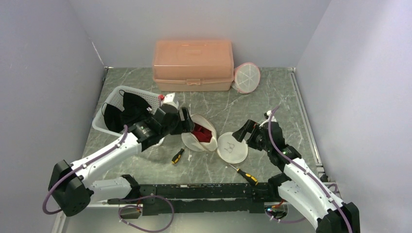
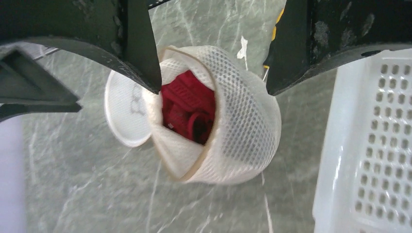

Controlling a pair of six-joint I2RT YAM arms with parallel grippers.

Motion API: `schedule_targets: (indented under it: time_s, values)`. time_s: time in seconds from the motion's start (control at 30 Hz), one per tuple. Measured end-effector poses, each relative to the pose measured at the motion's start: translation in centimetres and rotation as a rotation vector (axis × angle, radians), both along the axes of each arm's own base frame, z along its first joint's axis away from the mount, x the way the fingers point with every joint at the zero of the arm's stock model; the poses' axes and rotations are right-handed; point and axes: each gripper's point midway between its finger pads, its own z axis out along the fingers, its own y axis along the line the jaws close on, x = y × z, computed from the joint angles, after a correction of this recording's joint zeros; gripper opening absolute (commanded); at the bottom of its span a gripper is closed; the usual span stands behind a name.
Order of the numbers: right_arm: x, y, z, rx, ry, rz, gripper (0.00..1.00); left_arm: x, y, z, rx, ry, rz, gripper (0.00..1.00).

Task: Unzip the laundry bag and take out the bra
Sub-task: Open the laundry bag at the center of the board.

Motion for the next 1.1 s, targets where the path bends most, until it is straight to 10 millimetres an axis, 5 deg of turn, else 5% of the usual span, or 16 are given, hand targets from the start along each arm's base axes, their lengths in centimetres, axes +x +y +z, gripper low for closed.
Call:
schedule_targets:
  time_s: [0.13,0.23,0.37,0.57,0.77,1.1]
  values:
    - [0.1,0.8,0.2,0.020,-0.025,0.046,0.95,1.8,0.0,4.1,0.044,-0.052,-0.034,0.82]
    - [0.3,1.7,0.1,0.037,-0.023,0.095,0.93,4.0,-0.3,4.9,0.099,-0.032,-0.087,0.81]
    - [0.6,3.0,-0.5,0.059,-0.010,0.154,0.92,5.6,-0.9,2.0,0.197,0.070,-0.180,0.78]
    - [0.4,5.3,-2.0,0.055,0.037,0.242,0.89,4.3,-1.3,-2.7,0.290,0.226,-0.310,0.76]
    - [0.3,9.1,-1.9,0.038,0.035,0.360,0.75,3.5,-1.7,-2.8,0.276,0.245,-0.366,0.52]
    - [-0.7,11.5,-3.7,0.013,0.067,0.451,0.47,2.8,-1.6,-3.7,0.275,0.268,-0.391,0.18]
